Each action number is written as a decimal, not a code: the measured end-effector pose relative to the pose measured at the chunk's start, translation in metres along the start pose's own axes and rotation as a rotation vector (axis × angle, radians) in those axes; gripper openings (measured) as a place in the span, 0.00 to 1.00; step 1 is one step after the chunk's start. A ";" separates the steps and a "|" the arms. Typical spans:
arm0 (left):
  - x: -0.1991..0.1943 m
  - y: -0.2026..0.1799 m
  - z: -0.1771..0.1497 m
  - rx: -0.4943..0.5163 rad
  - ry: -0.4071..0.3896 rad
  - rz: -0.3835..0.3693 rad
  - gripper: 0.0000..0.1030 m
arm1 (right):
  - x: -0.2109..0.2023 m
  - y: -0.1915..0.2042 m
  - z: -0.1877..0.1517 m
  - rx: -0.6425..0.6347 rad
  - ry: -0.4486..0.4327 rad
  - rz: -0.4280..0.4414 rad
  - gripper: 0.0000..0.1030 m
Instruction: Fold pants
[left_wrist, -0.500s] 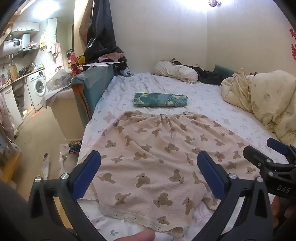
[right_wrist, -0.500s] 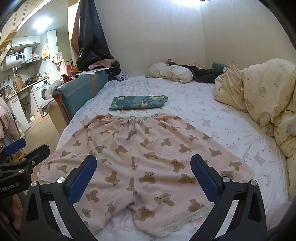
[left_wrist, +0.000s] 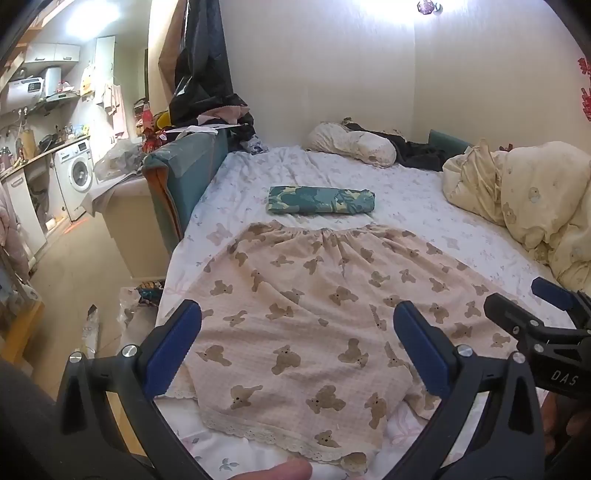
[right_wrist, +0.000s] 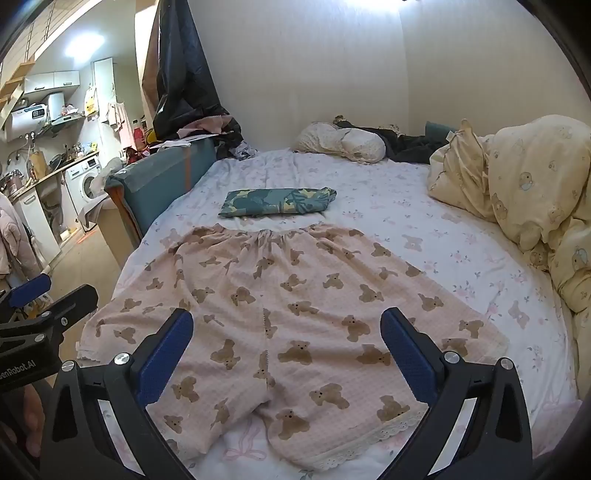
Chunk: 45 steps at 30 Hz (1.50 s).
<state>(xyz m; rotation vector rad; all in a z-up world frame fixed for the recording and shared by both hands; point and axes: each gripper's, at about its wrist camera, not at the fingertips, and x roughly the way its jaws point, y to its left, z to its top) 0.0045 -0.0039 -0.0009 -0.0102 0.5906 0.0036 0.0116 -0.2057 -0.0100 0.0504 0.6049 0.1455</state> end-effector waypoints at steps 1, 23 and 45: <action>-0.001 0.001 0.001 0.000 -0.001 -0.001 0.99 | 0.000 0.000 0.000 0.000 0.000 0.000 1.00; -0.005 0.003 0.001 0.001 -0.010 0.002 0.99 | 0.001 0.000 0.000 0.003 0.003 0.003 1.00; -0.006 0.003 0.001 0.002 -0.011 0.000 0.99 | 0.003 0.000 -0.001 0.006 0.005 0.004 1.00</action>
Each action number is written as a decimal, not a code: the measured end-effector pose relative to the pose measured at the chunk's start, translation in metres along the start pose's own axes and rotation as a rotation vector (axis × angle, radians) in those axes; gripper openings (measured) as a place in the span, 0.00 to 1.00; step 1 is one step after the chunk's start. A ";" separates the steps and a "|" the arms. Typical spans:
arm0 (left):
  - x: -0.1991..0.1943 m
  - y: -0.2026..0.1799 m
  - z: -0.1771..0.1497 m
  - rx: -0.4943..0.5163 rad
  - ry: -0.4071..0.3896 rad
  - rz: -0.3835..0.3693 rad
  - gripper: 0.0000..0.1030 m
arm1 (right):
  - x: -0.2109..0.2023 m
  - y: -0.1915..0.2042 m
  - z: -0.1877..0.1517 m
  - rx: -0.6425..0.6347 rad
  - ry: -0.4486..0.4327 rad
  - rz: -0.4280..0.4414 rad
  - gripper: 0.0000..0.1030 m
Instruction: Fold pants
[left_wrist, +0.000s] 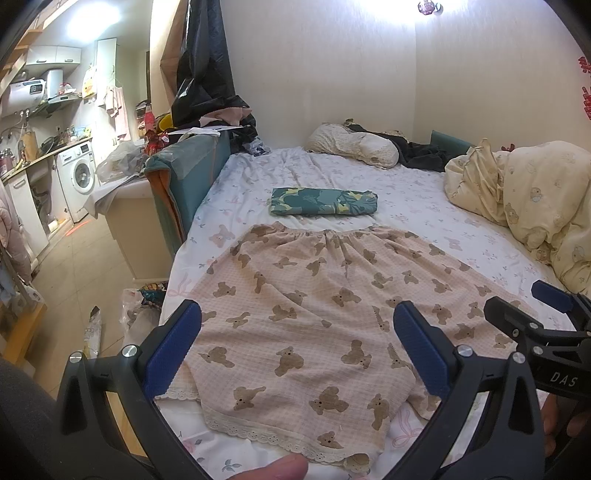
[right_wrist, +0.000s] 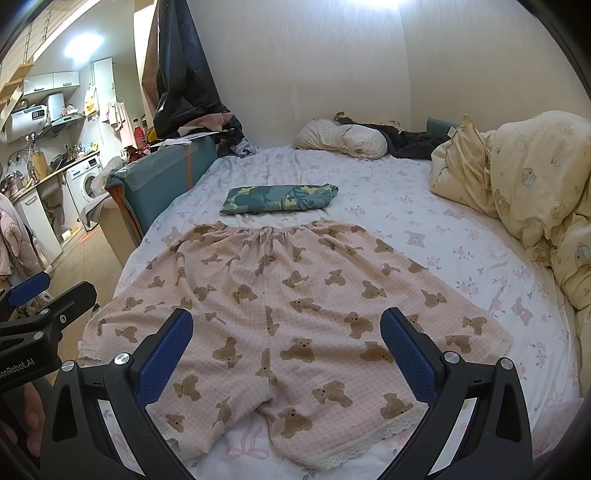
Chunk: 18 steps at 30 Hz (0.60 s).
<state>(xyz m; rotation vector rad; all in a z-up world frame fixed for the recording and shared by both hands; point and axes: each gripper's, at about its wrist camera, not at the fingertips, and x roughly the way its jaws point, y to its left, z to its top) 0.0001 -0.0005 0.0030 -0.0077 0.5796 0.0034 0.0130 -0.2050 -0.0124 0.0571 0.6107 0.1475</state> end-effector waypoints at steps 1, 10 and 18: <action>0.000 0.000 0.000 0.001 0.000 -0.001 0.99 | 0.000 0.000 0.000 0.000 0.000 0.002 1.00; 0.000 0.000 0.000 0.000 0.000 0.000 0.99 | 0.000 0.000 0.000 0.004 0.002 0.001 1.00; 0.000 0.000 0.000 0.002 -0.001 -0.001 0.99 | -0.001 -0.001 0.000 0.003 0.001 0.001 1.00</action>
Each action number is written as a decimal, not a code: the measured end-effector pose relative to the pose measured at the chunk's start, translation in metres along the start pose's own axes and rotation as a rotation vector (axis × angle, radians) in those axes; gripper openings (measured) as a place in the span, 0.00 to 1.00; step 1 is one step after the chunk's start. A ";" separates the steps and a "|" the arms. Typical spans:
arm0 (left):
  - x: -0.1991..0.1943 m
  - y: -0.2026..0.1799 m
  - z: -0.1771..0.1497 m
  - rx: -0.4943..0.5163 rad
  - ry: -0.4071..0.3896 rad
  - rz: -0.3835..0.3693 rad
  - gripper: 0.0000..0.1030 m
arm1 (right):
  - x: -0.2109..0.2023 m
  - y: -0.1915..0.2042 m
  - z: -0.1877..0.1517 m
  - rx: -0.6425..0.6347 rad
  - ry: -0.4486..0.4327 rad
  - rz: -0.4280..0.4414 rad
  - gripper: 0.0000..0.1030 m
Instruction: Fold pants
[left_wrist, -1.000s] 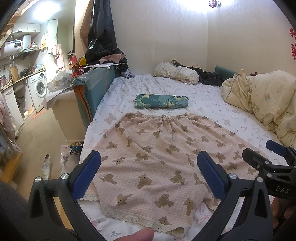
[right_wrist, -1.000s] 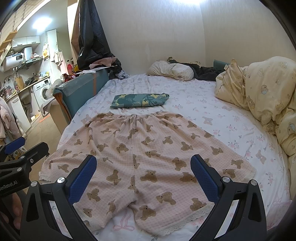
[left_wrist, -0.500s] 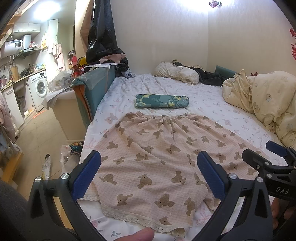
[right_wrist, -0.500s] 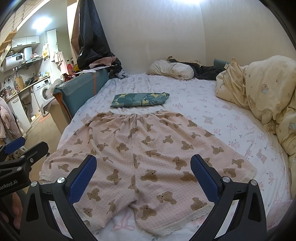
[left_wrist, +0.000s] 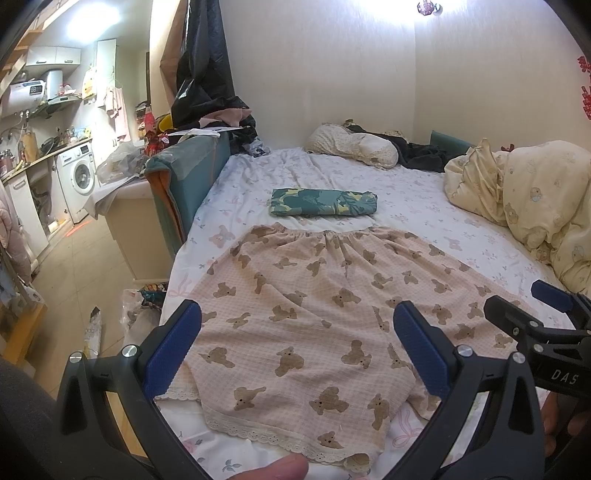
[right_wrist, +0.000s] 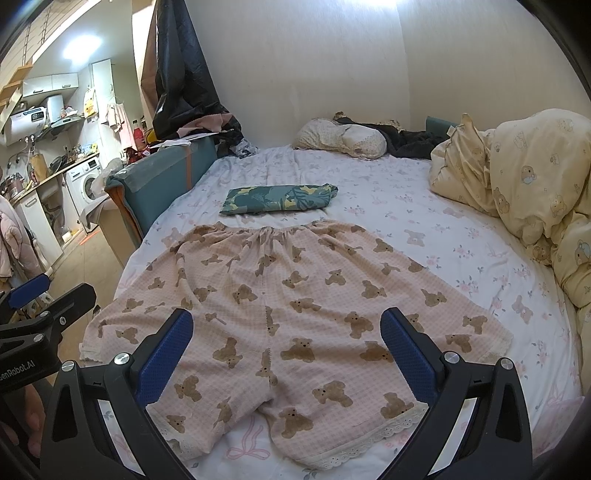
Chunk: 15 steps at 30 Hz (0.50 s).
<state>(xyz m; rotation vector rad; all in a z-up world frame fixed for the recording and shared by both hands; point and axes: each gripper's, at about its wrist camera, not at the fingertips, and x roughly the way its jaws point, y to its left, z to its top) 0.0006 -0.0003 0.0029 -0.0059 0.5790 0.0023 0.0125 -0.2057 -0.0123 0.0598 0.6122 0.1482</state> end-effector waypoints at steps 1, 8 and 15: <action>0.000 0.000 0.000 0.000 0.000 0.001 0.99 | 0.000 0.000 0.000 0.001 0.001 0.000 1.00; 0.001 0.000 0.000 -0.001 -0.002 0.002 0.99 | 0.000 0.002 -0.001 0.002 0.001 0.000 1.00; 0.000 0.000 0.000 -0.002 -0.001 0.001 0.99 | -0.002 -0.003 0.002 0.004 0.001 0.001 1.00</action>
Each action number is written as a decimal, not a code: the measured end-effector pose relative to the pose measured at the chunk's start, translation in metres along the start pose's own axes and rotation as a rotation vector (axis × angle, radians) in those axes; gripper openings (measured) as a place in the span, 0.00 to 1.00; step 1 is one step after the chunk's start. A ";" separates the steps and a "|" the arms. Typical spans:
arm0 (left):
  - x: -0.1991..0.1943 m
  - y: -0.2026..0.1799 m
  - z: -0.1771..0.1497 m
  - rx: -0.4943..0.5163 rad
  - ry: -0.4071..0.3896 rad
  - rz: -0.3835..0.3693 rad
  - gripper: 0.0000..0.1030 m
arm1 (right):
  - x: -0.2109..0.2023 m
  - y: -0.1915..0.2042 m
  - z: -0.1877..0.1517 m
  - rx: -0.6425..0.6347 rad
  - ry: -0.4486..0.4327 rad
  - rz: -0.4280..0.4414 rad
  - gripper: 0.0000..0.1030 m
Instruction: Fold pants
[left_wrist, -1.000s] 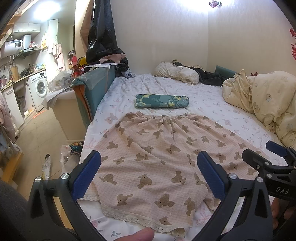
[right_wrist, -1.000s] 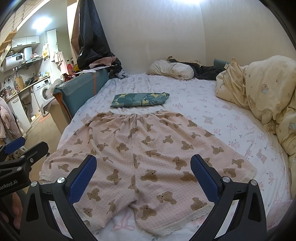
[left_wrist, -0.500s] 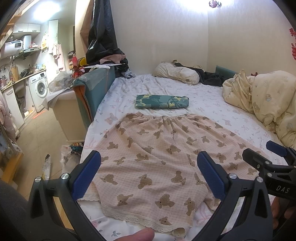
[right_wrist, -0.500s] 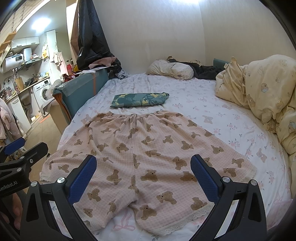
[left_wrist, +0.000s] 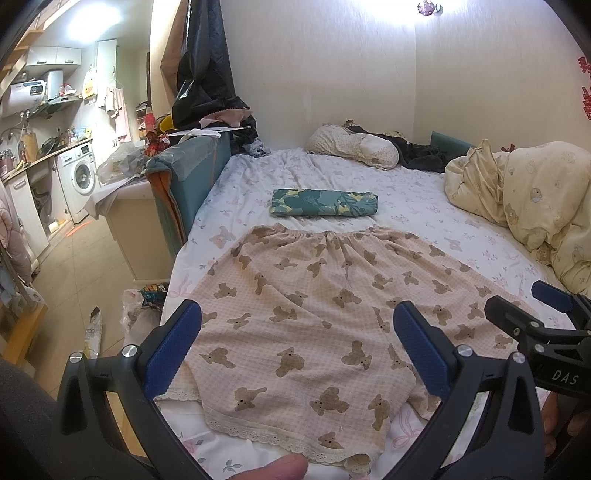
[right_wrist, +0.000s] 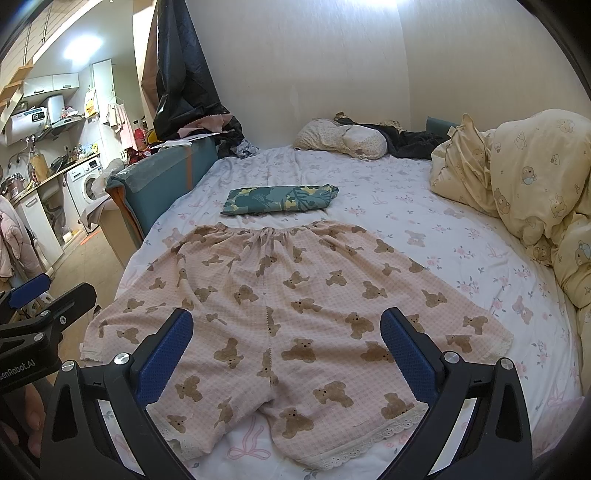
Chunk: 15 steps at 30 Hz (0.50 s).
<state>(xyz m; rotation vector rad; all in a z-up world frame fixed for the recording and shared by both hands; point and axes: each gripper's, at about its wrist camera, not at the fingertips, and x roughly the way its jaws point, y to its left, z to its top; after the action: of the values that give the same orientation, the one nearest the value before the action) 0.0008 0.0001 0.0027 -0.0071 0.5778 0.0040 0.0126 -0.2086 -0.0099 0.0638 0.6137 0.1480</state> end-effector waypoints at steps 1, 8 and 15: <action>0.000 0.000 0.000 -0.001 0.001 -0.001 0.99 | 0.000 -0.002 0.001 -0.001 0.001 0.000 1.00; 0.009 0.014 0.012 -0.030 0.032 -0.051 0.99 | 0.004 0.003 -0.005 -0.012 -0.010 -0.019 1.00; 0.029 0.007 0.030 -0.003 0.106 -0.027 0.99 | 0.005 -0.059 0.009 0.133 0.049 -0.098 1.00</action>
<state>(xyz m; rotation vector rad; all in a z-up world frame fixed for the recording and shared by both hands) 0.0415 0.0072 0.0120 -0.0179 0.6835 -0.0220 0.0289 -0.2659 -0.0113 0.1589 0.6735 0.0135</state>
